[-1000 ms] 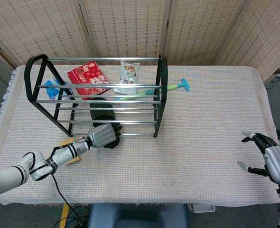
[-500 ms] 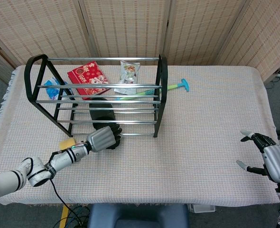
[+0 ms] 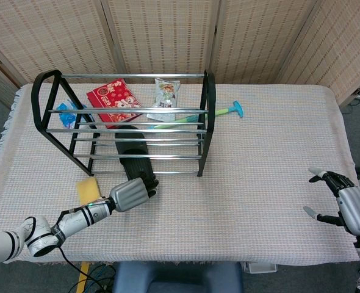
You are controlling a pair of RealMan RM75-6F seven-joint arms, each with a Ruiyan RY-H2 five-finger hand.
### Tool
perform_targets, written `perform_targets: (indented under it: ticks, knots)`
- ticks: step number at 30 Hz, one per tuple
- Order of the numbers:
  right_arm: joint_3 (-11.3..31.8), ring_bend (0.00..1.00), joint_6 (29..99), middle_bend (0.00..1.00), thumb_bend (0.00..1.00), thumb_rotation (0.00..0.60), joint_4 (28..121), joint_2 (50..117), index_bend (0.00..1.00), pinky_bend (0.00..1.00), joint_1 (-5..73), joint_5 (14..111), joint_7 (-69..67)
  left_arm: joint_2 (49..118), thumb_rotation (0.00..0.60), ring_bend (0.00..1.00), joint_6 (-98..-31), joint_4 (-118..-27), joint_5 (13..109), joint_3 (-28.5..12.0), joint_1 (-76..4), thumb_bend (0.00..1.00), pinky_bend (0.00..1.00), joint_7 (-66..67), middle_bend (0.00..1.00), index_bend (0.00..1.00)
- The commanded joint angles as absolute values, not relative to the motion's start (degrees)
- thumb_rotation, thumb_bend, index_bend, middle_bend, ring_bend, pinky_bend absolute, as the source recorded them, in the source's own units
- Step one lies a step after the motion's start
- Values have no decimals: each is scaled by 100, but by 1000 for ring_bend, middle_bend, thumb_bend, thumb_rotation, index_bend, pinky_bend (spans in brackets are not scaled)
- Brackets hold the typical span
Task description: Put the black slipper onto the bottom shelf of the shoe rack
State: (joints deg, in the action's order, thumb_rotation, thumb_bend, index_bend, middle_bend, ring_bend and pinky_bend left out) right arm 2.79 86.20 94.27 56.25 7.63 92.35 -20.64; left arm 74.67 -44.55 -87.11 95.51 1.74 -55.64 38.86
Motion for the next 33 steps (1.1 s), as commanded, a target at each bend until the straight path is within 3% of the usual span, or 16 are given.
perform_targets:
  ticks: [1, 7, 33]
  knots:
    - [278, 270, 8633, 360, 162, 600, 9428, 5619, 174, 253, 755, 9235, -2067, 7432, 600, 162, -4434, -8796, 9518, 192, -5525, 62, 373, 3986, 185, 276]
    - [271, 270, 8658, 360, 161, 600, 9414, 5624, 174, 253, 736, 9242, -2093, 7470, 600, 162, -4356, -8818, 9457, 220, -5477, 62, 373, 4167, 185, 319]
    - [277, 270, 8689, 360, 162, 600, 9452, 5604, 174, 254, 734, 9289, -2059, 7263, 600, 162, -4194, -8919, 8640, 121, -5262, 62, 373, 4734, 185, 345]
